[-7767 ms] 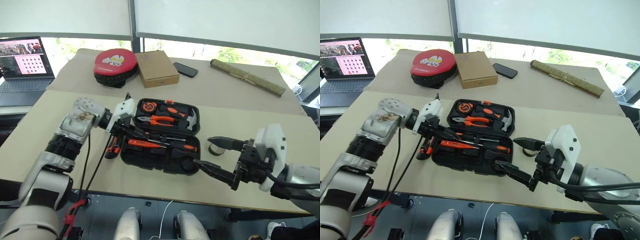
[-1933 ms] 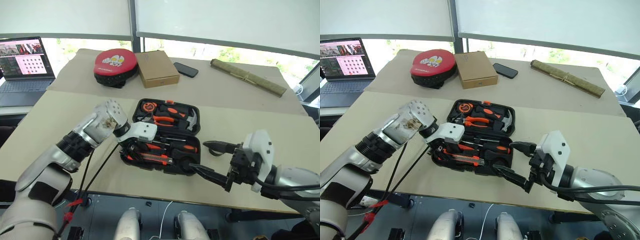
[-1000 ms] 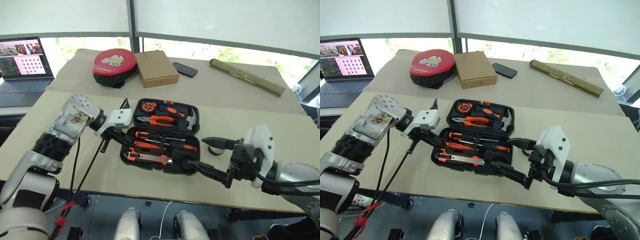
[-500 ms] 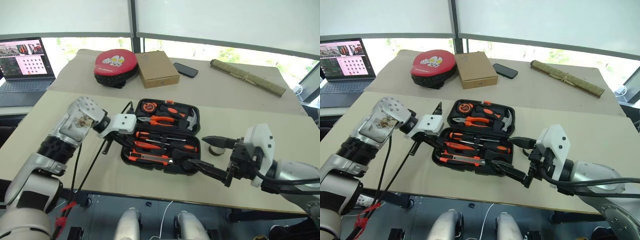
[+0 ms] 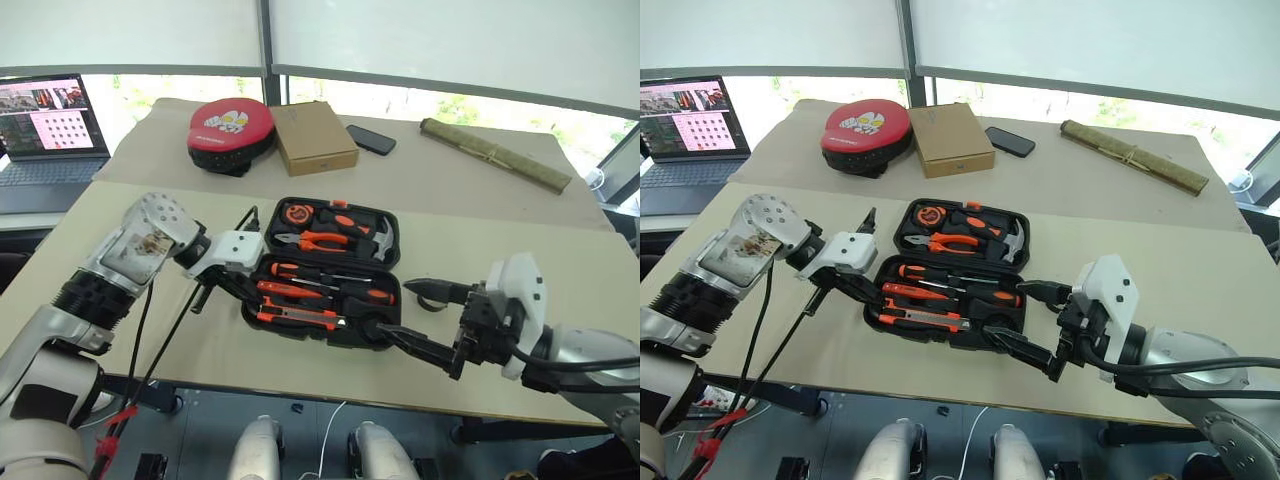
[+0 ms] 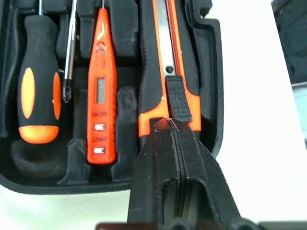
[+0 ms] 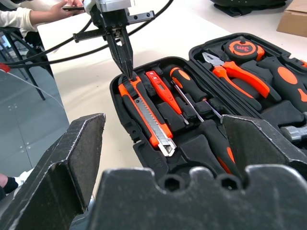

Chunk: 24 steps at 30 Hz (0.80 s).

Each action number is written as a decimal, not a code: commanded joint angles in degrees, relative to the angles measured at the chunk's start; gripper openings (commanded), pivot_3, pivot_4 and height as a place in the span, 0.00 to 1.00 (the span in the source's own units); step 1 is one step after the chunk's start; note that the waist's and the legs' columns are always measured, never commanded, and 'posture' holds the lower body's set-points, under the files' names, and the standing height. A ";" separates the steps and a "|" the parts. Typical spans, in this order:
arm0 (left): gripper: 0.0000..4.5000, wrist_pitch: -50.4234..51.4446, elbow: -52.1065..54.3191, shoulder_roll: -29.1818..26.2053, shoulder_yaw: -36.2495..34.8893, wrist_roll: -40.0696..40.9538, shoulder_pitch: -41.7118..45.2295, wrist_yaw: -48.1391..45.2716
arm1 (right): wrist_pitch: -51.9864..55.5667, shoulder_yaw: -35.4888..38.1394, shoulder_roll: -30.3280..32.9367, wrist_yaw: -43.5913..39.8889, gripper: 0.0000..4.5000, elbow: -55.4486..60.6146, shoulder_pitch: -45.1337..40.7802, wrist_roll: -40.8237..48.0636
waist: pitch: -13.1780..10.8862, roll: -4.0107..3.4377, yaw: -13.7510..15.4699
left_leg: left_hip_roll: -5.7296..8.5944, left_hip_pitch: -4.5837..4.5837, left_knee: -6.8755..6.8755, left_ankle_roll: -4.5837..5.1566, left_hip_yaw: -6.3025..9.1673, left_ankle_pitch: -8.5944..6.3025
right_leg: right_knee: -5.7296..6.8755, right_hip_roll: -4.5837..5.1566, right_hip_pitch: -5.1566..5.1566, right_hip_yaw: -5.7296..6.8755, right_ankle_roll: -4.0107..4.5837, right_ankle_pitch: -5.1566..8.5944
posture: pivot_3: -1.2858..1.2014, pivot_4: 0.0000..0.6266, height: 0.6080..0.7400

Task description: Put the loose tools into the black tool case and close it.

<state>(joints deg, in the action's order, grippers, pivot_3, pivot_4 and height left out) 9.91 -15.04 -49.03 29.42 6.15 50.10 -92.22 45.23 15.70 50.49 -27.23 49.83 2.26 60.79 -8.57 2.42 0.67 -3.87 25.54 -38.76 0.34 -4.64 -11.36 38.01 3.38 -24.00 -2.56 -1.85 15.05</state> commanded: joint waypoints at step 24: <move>0.01 5.01 1.38 9.09 -12.51 7.11 1.63 0.90 | -0.82 5.23 2.35 -0.93 1.00 -1.00 2.71 -2.44 | 0.10 -0.11 0.21 | 0.00 -0.07 -0.03 0.02 0.02 -0.01 | -0.01 0.00 0.13 0.03 -0.01 0.00 | 0.52 0.24 1.00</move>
<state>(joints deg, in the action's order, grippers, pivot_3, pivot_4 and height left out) 13.02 -14.67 -40.97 22.91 7.92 48.82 -92.08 45.22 16.63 52.10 -27.72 49.19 3.78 59.51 -8.47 2.32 0.88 -3.86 25.57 -38.84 0.37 -4.59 -11.38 38.01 3.39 -23.94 -2.52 -1.86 15.05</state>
